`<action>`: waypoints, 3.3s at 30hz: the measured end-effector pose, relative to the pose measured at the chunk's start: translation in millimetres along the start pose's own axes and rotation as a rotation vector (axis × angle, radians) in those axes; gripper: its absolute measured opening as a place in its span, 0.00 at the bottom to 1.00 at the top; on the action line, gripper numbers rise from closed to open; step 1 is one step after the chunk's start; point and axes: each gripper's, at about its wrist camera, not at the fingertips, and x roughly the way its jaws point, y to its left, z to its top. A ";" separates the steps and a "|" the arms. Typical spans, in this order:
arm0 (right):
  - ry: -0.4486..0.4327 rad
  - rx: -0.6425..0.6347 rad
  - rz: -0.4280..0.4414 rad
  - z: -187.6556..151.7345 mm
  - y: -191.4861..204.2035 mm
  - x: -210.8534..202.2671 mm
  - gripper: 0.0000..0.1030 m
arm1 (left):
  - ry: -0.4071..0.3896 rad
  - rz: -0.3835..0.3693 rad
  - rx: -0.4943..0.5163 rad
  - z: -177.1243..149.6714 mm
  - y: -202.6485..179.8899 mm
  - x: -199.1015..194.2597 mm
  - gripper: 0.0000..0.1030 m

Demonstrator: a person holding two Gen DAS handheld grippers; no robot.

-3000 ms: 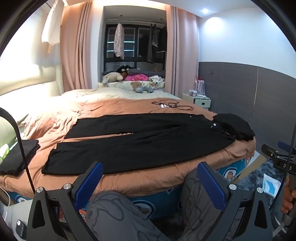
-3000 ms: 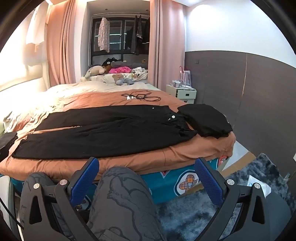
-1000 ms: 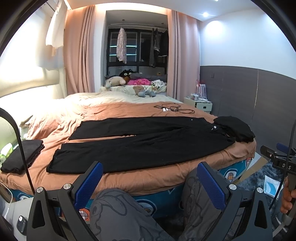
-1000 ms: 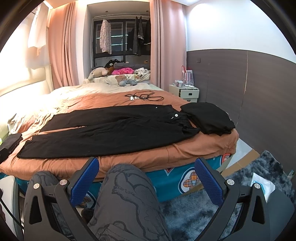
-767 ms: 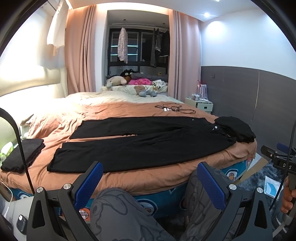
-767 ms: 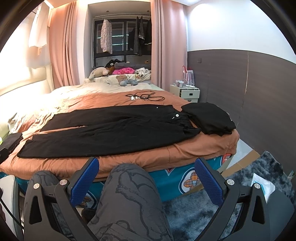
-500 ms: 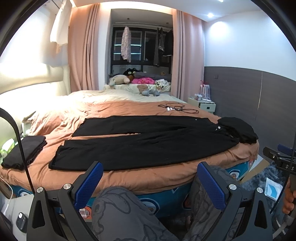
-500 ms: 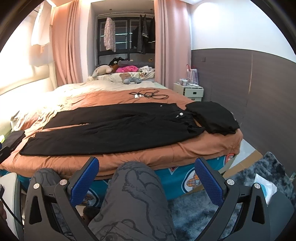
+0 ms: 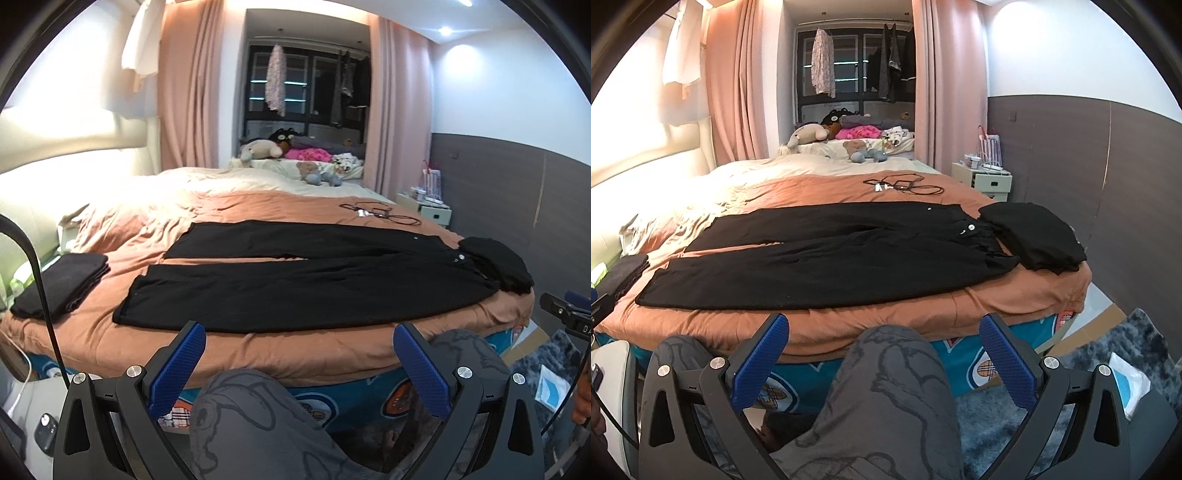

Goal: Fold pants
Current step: 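Move both tools toward the pants legs and waistband, fingers open, then close left tool on a pant leg hem while right tool grasps waistband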

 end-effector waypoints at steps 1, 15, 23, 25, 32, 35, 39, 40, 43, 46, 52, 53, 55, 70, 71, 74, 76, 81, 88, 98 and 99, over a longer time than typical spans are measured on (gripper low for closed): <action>0.002 0.003 0.001 1.5 0.3 2.9 1.00 | 0.001 0.006 -0.010 0.6 4.4 1.7 1.00; 0.082 0.079 0.017 28.8 -11.4 60.9 1.00 | 0.079 0.130 -0.141 -1.3 70.1 46.6 1.00; 0.123 0.129 -0.004 46.2 -19.7 99.4 1.00 | 0.135 0.208 -0.195 -5.0 104.0 71.6 1.00; 0.135 0.140 -0.020 50.3 -22.0 108.8 1.00 | 0.148 0.232 -0.215 -4.5 111.6 77.3 1.00; 0.184 0.170 -0.086 60.4 -23.4 139.2 1.00 | 0.206 0.289 -0.287 -8.8 137.7 100.8 1.00; 0.221 0.197 -0.097 63.6 -23.6 153.0 1.00 | 0.234 0.310 -0.330 -11.3 145.9 110.9 1.00; 0.260 0.230 -0.101 68.7 -23.3 168.0 1.00 | 0.270 0.334 -0.388 -15.9 156.7 124.7 1.00; 0.266 0.235 -0.101 71.6 -25.0 171.8 1.00 | 0.274 0.340 -0.399 -16.6 158.6 127.0 1.00; 0.283 0.245 -0.111 77.7 -28.5 183.2 1.00 | 0.281 0.365 -0.439 -17.7 166.0 133.2 1.00; 0.312 0.277 -0.104 83.6 -35.6 197.4 1.00 | 0.284 0.397 -0.483 -17.6 175.1 140.8 0.99; 0.351 0.324 -0.127 88.0 -56.2 218.4 1.00 | 0.305 0.494 -0.554 -17.1 189.3 153.1 0.88; 0.360 0.336 -0.122 88.5 -61.1 223.1 1.00 | 0.314 0.507 -0.565 -17.2 191.4 156.8 0.86; 0.375 0.358 -0.110 88.7 -67.7 231.7 1.00 | 0.324 0.515 -0.584 -18.2 193.8 162.1 0.84; 0.472 0.482 -0.064 88.1 -112.7 295.5 0.93 | 0.371 0.550 -0.795 -28.0 222.9 189.2 0.62; 0.479 0.490 -0.066 86.9 -114.0 298.5 0.90 | 0.371 0.557 -0.808 -28.9 225.7 190.6 0.61; 0.464 0.510 -0.081 88.1 -122.6 302.4 0.89 | 0.374 0.566 -0.841 -30.7 233.8 196.3 0.61; 0.455 0.514 -0.091 89.8 -127.9 304.8 0.87 | 0.369 0.563 -0.875 -33.2 239.6 199.0 0.61; 0.439 0.535 -0.106 93.9 -140.4 303.4 0.55 | 0.337 0.538 -0.957 -38.6 253.3 204.8 0.60; 0.427 0.627 -0.073 92.3 -165.5 296.4 0.48 | 0.272 0.543 -1.023 -40.0 275.1 205.5 0.52; 0.360 0.698 -0.045 92.1 -193.7 267.9 0.70 | 0.225 0.543 -1.074 -40.6 299.1 209.0 0.41; 0.354 0.703 -0.047 90.7 -194.9 267.2 0.70 | 0.221 0.537 -1.075 -41.1 298.2 208.7 0.41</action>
